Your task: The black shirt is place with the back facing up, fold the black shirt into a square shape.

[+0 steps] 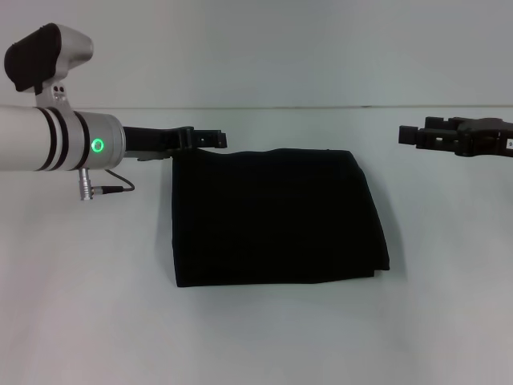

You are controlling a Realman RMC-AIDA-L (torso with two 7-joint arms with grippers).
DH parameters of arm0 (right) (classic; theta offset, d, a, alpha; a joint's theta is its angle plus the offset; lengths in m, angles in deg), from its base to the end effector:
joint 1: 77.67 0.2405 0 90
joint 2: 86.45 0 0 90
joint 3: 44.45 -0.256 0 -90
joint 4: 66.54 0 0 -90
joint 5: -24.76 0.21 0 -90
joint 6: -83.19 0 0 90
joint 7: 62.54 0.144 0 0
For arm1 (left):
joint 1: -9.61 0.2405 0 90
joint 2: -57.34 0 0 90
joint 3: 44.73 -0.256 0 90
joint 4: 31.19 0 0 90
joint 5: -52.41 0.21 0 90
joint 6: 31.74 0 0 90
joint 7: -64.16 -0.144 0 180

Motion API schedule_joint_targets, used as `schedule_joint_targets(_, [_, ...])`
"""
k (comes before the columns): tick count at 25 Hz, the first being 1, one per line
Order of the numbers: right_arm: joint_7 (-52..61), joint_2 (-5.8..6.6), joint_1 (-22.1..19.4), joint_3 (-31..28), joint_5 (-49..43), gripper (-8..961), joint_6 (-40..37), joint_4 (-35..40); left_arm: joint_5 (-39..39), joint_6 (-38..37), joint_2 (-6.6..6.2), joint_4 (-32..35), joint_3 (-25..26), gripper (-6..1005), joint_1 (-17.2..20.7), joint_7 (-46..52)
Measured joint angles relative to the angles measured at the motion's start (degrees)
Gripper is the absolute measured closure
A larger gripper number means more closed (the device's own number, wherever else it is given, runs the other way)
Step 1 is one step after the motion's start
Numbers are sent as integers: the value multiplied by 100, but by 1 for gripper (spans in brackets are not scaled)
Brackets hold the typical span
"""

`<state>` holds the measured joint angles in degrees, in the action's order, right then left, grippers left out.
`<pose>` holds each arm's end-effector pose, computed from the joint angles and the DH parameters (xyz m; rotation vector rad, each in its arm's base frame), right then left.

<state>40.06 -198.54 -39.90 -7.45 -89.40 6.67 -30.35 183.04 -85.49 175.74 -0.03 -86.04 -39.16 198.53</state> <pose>0.2581 0.4034 0.0585 -2.4151 1.0125 0.6638 -0.2265 0.4471 -0.0130 -2.1213 -1.4995 -0.4528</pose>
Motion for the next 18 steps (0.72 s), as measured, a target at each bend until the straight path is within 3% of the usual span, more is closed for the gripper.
schedule_joint_targets(5, [-575, -69, -61, -88, 16, 111, -21, 10, -332, -221, 139, 446, 15, 63, 208, -1035])
schedule_joint_targets(8, [-1124, -132, -37, -139, 21, 108, -64, 11, -537, -627, 182, 623, -20, 63, 245, -2137])
schedule_joint_targets(14, [-1860, -142, 135, 292, -27, 113, -124, 18, -419, -1082, 118, 937, -554, 63, 247, -3138])
schedule_joint_targets(18, [-1958, -135, 232, 734, -66, 113, -135, 44, -61, -1079, 225, 1411, -975, 63, 431, -3492])
